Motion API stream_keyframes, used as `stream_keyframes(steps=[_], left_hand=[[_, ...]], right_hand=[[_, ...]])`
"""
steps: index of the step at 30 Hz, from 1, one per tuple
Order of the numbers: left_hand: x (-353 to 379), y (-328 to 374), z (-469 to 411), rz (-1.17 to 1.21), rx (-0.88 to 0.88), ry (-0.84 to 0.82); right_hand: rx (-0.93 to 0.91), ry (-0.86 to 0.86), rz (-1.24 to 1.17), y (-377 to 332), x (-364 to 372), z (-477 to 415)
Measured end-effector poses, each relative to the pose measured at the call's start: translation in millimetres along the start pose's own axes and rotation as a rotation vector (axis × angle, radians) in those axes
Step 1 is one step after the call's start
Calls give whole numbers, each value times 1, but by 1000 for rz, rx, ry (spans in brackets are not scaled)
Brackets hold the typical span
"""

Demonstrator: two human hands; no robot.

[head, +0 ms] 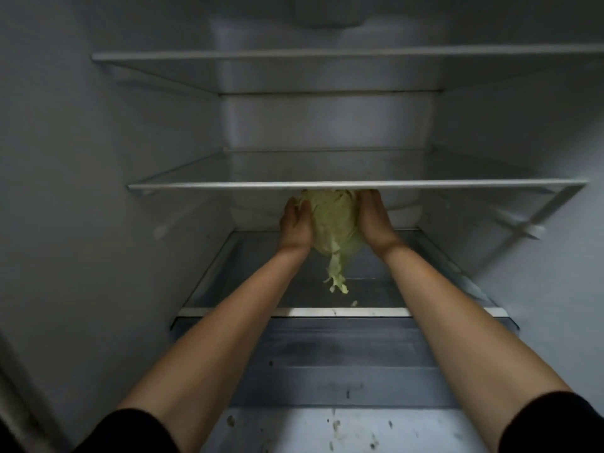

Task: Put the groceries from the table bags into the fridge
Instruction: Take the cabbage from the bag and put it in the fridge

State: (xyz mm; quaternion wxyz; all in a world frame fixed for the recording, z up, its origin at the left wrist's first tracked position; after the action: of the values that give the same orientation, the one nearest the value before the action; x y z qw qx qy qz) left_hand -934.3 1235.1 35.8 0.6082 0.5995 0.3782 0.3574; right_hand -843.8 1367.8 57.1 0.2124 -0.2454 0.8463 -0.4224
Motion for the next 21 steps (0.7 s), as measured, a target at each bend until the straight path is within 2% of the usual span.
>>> stream_keyframes(steps=[5,10,15,18,21], left_hand=[[5,-17,-39,-13,7,-42],[-2,-35,-80,-76,-75,-37],[-14,-15,-30,43,-244,-102],[-16,-11,-15,32,-241,-153],[-19,-3,4,-73,-152,-105]], right_hand=[[-57,-35,12,6,5,-16],[-28,-93,122,18,18,-21],[-6,-178,164,14,32,-12],[6,-229,222,2,26,-3],[-5,-225,307,-12,10,8]])
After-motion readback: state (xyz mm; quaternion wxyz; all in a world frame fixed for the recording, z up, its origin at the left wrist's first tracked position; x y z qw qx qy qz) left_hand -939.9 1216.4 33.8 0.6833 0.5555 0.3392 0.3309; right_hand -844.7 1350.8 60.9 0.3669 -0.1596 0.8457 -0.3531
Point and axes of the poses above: each hand's wrist, its own z-axis away from the middle knuckle, its own x-axis out of the palm, y = z × x, the point moved 5 cm from there along -z, towards the middle knuckle, and after that the axes turned 14 degrees about -x, right-handed, at the moved point
